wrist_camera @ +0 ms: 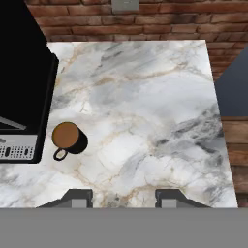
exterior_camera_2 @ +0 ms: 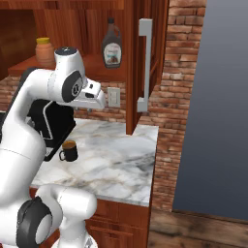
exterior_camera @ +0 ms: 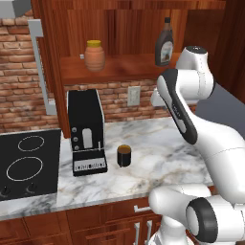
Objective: Pick the syrup bottle and honey bottle from the cabinet and place them next to the mug.
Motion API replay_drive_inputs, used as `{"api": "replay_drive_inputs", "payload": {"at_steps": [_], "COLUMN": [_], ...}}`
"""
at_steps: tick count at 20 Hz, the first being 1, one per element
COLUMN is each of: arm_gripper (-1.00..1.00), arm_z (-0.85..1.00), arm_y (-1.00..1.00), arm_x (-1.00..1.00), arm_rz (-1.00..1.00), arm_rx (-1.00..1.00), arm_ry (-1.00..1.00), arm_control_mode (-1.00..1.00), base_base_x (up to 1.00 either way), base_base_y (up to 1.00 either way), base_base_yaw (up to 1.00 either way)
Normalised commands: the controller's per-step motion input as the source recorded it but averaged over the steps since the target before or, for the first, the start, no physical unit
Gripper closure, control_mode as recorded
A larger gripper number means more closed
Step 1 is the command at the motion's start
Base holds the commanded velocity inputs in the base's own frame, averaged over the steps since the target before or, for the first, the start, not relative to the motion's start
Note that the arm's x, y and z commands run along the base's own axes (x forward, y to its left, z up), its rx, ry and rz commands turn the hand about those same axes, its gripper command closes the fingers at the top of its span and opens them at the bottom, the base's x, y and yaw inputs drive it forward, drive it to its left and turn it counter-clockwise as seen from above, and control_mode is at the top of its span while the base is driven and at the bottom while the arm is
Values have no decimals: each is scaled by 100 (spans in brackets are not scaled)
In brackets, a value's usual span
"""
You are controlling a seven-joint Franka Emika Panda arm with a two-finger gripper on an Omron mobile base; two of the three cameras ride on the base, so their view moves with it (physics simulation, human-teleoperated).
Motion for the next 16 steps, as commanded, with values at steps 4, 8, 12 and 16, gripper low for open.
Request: {"api": "replay_drive_inputs", "payload": {"at_steps": [4,8,12,16], "arm_gripper": [-100,-100,-100,-100], "arm_z": [0,0,22,56], "arm_y": [0,0,1,9], "arm_x": [-28,-16,-23,-10], "arm_rz": [0,0,0,0], "arm_rx": [1,1,0,0], "arm_ry": [0,-7,-15,-5], "arm_control_mode": [-100,-100,-100,-100], "base_base_x": [0,0,0,0], "base_base_y": [0,0,0,0], "base_base_yaw": [0,0,0,0]}}
